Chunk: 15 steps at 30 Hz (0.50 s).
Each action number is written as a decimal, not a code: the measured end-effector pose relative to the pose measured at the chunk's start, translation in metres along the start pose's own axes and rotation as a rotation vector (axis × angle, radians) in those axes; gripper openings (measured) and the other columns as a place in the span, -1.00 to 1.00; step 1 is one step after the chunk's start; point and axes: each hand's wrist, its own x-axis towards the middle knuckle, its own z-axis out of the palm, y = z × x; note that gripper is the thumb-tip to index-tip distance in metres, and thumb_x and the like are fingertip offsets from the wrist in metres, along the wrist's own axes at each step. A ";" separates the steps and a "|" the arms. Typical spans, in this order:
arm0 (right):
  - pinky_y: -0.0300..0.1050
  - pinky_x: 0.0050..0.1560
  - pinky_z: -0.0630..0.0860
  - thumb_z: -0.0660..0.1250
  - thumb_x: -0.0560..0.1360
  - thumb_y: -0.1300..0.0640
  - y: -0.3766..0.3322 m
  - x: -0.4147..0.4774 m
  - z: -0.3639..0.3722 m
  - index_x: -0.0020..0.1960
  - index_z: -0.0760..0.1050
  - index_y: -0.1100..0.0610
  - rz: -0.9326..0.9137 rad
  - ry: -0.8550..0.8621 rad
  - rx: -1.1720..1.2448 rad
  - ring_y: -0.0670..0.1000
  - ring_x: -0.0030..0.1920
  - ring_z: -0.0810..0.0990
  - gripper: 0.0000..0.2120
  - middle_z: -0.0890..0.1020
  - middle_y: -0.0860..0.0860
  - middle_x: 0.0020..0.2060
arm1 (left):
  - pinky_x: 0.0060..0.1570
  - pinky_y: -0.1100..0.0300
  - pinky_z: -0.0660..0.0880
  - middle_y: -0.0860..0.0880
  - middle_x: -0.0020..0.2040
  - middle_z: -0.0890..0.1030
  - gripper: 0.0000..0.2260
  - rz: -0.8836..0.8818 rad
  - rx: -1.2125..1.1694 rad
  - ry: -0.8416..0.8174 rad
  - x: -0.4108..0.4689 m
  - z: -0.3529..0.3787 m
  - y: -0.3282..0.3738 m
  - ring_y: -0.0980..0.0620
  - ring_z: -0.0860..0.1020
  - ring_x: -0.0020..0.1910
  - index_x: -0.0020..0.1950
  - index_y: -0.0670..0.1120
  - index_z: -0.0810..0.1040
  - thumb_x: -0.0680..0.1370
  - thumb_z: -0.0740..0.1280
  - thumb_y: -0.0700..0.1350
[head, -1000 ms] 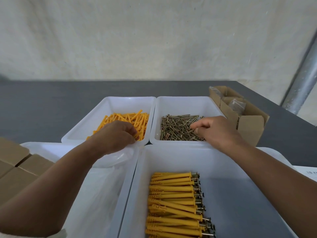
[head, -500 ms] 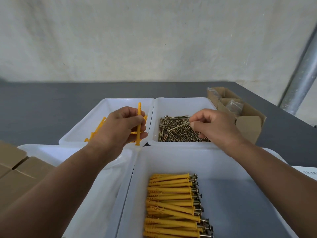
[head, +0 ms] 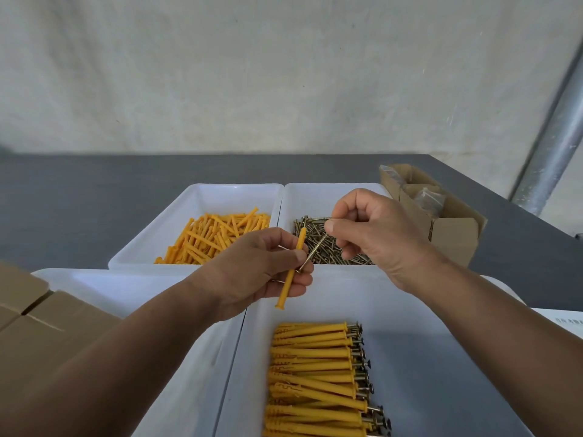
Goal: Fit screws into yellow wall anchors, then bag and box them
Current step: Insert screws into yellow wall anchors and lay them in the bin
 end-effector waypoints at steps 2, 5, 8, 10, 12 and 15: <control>-0.19 -0.39 0.53 0.45 0.44 0.29 -0.001 0.000 0.002 -0.16 0.54 0.08 0.013 0.006 0.008 -0.04 -0.39 0.56 -0.85 0.55 -0.07 -0.44 | -0.22 0.18 0.59 -0.12 -0.18 0.67 -0.95 -0.004 -0.025 -0.018 0.000 0.000 0.001 0.01 0.65 -0.24 0.00 -0.17 0.55 0.59 0.30 -0.27; -0.13 -0.32 0.57 0.45 0.45 0.28 -0.002 0.000 0.004 0.02 0.49 0.04 0.105 0.029 0.091 0.00 -0.36 0.60 -0.76 0.59 -0.03 -0.36 | -0.26 0.20 0.58 -0.12 -0.22 0.65 -0.94 0.009 -0.078 -0.035 -0.001 0.000 0.002 0.02 0.61 -0.30 0.01 -0.19 0.53 0.59 0.28 -0.30; -0.18 -0.36 0.54 0.45 0.47 0.24 -0.005 -0.003 0.005 0.10 0.49 0.14 0.248 -0.002 0.233 -0.03 -0.36 0.61 -0.76 0.63 0.09 -0.25 | -0.29 0.21 0.57 -0.11 -0.24 0.64 -0.94 0.037 -0.117 -0.016 -0.001 0.000 0.003 0.04 0.60 -0.32 0.01 -0.20 0.52 0.59 0.27 -0.31; -0.22 -0.39 0.53 0.42 0.51 0.19 -0.006 -0.006 0.007 0.03 0.55 0.24 0.315 -0.094 0.265 -0.04 -0.37 0.60 -0.85 0.65 0.11 -0.24 | -0.29 0.21 0.57 -0.11 -0.24 0.64 -0.95 0.047 -0.120 -0.006 0.000 -0.001 0.003 0.04 0.60 -0.32 0.01 -0.20 0.52 0.59 0.28 -0.30; -0.22 -0.39 0.53 0.38 0.54 0.16 -0.006 -0.008 0.009 0.00 0.59 0.27 0.337 -0.174 0.264 -0.05 -0.35 0.60 -0.84 0.66 0.10 -0.24 | -0.27 0.20 0.58 -0.11 -0.22 0.65 -0.95 0.048 -0.096 0.005 0.000 0.000 0.002 0.03 0.62 -0.29 0.02 -0.21 0.52 0.59 0.28 -0.29; -0.19 -0.34 0.57 0.33 0.58 0.16 -0.009 -0.008 0.009 0.00 0.58 0.28 0.306 -0.194 0.197 0.00 -0.27 0.66 -0.83 0.70 0.15 -0.15 | -0.20 0.15 0.61 -0.13 -0.18 0.67 -0.94 0.053 -0.080 0.069 0.001 -0.001 0.001 -0.03 0.66 -0.21 0.02 -0.21 0.54 0.60 0.27 -0.27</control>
